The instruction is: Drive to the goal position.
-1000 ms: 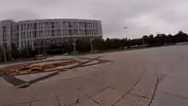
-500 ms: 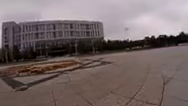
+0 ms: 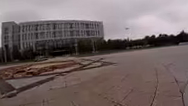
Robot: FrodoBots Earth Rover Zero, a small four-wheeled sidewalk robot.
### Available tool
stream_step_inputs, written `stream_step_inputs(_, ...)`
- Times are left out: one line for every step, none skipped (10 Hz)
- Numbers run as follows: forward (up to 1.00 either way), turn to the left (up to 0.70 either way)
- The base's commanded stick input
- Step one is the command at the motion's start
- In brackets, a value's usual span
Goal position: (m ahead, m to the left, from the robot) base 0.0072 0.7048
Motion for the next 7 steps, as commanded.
stream_step_inputs(0.7,0.0)
stream_step_inputs(0.7,0.03)
stream_step_inputs(0.7,0.04)
stream_step_inputs(0.7,0.02)
stream_step_inputs(0.7,-0.06)
stream_step_inputs(0.7,-0.14)
stream_step_inputs(0.7,-0.22)
